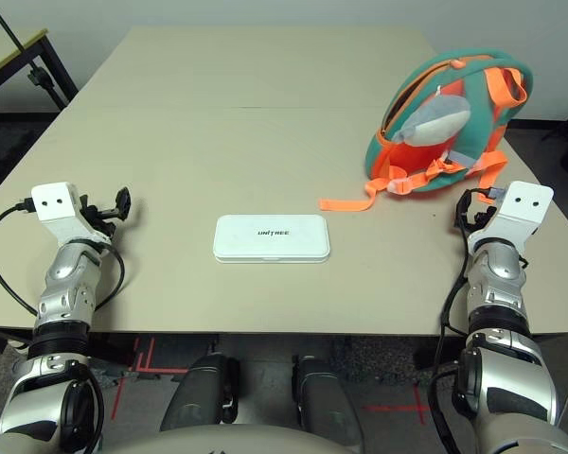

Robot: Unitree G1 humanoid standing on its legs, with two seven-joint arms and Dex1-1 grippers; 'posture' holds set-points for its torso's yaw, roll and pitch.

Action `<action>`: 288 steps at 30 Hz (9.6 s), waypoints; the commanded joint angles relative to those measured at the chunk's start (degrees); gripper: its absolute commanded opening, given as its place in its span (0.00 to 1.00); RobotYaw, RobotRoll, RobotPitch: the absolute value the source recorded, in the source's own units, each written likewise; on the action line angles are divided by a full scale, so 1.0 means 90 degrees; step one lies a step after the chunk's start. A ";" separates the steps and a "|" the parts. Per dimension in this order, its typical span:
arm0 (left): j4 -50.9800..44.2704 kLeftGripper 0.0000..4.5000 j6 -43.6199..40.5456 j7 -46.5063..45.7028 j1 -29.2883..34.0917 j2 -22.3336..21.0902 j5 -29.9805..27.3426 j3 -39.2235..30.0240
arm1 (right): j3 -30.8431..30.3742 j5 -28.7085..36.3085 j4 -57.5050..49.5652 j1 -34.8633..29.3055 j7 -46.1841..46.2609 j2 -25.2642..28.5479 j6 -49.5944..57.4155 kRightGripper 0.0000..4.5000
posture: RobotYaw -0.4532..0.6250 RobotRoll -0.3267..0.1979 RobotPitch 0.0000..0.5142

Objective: Put the pencil case into the backpack and zip it.

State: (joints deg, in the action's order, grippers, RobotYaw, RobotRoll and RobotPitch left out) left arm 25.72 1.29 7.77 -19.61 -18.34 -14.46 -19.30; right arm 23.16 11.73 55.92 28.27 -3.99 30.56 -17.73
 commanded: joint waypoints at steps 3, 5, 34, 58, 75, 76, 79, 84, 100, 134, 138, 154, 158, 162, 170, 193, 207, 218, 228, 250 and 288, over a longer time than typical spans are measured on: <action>0.0130 1.00 -0.0001 0.0003 -0.0051 -0.0067 0.0078 0.0012 | 0.0040 0.0059 -0.0087 0.0026 -0.0010 -0.0040 0.0033 1.00 | 0.59 0.62 0.15; 0.0110 1.00 -0.0053 0.0049 -0.0095 -0.0058 0.0053 0.0041 | 0.0064 0.0093 -0.0222 -0.0013 -0.0005 -0.0051 0.0036 1.00 | 0.59 0.62 0.15; -0.0549 1.00 -0.7040 0.4642 -0.2400 -0.2264 -0.2644 0.0995 | -0.2116 0.0930 -0.6822 -0.2145 -0.5031 0.2121 0.4762 0.00 | 0.48 0.62 0.14; 0.2193 1.00 -0.7085 0.8331 -0.4180 -0.2468 -0.0853 0.4216 | -0.3729 -0.0774 -0.4426 -0.0211 -0.6416 0.1561 0.2974 0.00 | 0.51 0.62 0.13; 0.3072 1.00 -0.6714 0.8616 -0.4364 -0.1767 0.0001 0.4345 | -0.3799 -0.1036 -0.4337 -0.0196 -0.6520 0.1139 0.2662 0.00 | 0.50 0.62 0.13; 0.3091 1.00 -0.6681 0.8584 -0.4334 -0.1732 0.0074 0.4366 | -0.3796 -0.1012 -0.4358 -0.0209 -0.6553 0.1135 0.2664 0.00 | 0.50 0.62 0.14; 0.3163 1.00 -0.6639 0.8535 -0.4302 -0.1668 0.0179 0.4301 | -0.3762 -0.0980 -0.4400 -0.0234 -0.6567 0.1114 0.2663 0.00 | 0.50 0.62 0.13; 0.3258 1.00 -0.6693 0.8579 -0.4251 -0.1633 0.0324 0.4323 | -0.3721 -0.1007 -0.4398 -0.0246 -0.6520 0.1108 0.2629 0.00 | 0.50 0.62 0.14; 0.3781 1.00 -0.6299 0.8260 -0.4229 -0.1413 0.0618 0.4006 | -0.3820 -0.1067 -0.4526 -0.0241 -0.6565 0.1047 0.2686 0.00 | 0.50 0.62 0.14; 0.4229 1.00 -0.6342 0.8299 -0.4439 -0.1330 0.0881 0.3671 | -0.4356 -0.1492 -0.4515 0.0072 -0.6673 0.0626 0.2657 0.00 | 0.50 0.62 0.16; 0.4247 1.00 -0.6337 0.8310 -0.4437 -0.1311 0.0893 0.3660 | -0.4466 -0.1550 -0.4463 0.0169 -0.6717 0.0490 0.2614 0.00 | 0.50 0.62 0.15; 0.4249 1.00 -0.6250 0.8363 -0.4422 -0.1306 0.0903 0.3655 | -0.4544 -0.1661 -0.4388 0.0254 -0.6783 0.0270 0.2575 0.00 | 0.51 0.62 0.16; 0.4235 1.00 -0.6257 0.8401 -0.4419 -0.1307 0.0911 0.3654 | -0.4548 -0.1657 -0.4411 0.0233 -0.6787 0.0248 0.2583 0.00 | 0.51 0.62 0.16; 0.4237 1.00 -0.6244 0.8424 -0.4414 -0.1305 0.0933 0.3650 | -0.4565 -0.1664 -0.4436 0.0236 -0.6791 0.0212 0.2601 0.00 | 0.51 0.62 0.16; 0.4185 0.92 -0.6179 0.8519 -0.4360 -0.1307 0.0967 0.3675 | -0.4569 -0.1671 -0.4439 0.0213 -0.6770 0.0162 0.2585 0.00 | 0.51 0.62 0.12; 0.4103 0.32 -0.6351 0.8544 -0.4361 -0.1242 0.0888 0.3248 | -0.4369 -0.1560 -0.4605 -0.0079 -0.6611 0.0214 0.2732 0.00 | 0.50 0.62 0.09; 0.4070 0.27 -0.6781 0.8412 -0.4608 -0.1283 0.0490 0.2543 | -0.4109 -0.1455 -0.4500 -0.0208 -0.6403 0.0317 0.2775 0.00 | 0.50 0.62 0.10; 0.3708 0.25 -0.7044 0.8676 -0.4424 -0.1286 0.0464 0.2805 | -0.4098 -0.1395 -0.4446 -0.0194 -0.6373 0.0340 0.2752 0.00 | 0.51 0.62 0.10; 0.3518 0.41 -0.7130 0.8927 -0.4301 -0.1180 0.0497 0.3261 | -0.4119 -0.1387 -0.4531 -0.0231 -0.6346 0.0323 0.2735 0.00 | 0.50 0.62 0.13; 0.3433 0.99 -0.7188 0.8954 -0.4139 -0.0966 0.0383 0.3530 | -0.4251 -0.1355 -0.4683 -0.0218 -0.6328 0.0198 0.2774 0.00 | 0.48 0.62 0.14; 0.4130 0.99 -0.6352 0.9376 -0.4361 -0.1688 0.1411 0.4385 | -0.4274 -0.1421 -0.5189 -0.0422 -0.6377 0.0444 0.2849 0.00 | 0.49 0.62 0.16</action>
State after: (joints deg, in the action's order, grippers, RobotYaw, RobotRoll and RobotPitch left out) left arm 61.93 -56.12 92.06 -59.53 -33.87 -2.70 19.49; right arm -14.96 -1.22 10.70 25.06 -61.25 34.30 7.74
